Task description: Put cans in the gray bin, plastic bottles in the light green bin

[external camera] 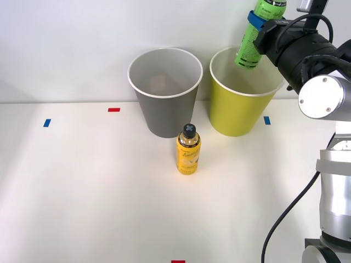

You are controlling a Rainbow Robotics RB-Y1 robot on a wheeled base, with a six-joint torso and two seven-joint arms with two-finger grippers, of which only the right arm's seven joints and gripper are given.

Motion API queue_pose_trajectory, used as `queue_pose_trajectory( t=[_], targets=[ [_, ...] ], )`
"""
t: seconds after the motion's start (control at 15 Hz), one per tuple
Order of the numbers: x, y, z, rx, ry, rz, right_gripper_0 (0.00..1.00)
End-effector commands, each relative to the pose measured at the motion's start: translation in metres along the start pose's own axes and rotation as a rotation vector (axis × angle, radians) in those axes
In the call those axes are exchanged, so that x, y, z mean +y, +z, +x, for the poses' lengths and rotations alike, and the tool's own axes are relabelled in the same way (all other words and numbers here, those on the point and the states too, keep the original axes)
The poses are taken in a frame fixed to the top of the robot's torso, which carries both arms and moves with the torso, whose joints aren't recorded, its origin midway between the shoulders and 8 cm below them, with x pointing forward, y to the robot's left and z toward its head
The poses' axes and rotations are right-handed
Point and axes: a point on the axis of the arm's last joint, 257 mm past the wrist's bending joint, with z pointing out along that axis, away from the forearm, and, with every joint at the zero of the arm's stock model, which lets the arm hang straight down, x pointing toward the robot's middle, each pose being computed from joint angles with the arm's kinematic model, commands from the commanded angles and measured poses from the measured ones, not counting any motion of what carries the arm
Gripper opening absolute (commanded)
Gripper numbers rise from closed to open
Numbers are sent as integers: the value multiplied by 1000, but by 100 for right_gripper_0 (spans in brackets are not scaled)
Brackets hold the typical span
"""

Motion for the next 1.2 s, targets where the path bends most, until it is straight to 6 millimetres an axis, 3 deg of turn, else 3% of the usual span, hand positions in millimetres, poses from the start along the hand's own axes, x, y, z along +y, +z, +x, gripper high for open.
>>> queue_pose_trajectory(
  t=[0.07, 0.67, 0.87, 1.2],
  targets=[
    [8, 1, 3, 5, -6, -14, 100],
    [28, -4, -2, -9, -41, -66, 100],
    [40, -34, 3, -22, -6, -112, 100],
    [46, -99, 21, -67, 27, -114, 100]
  ],
)
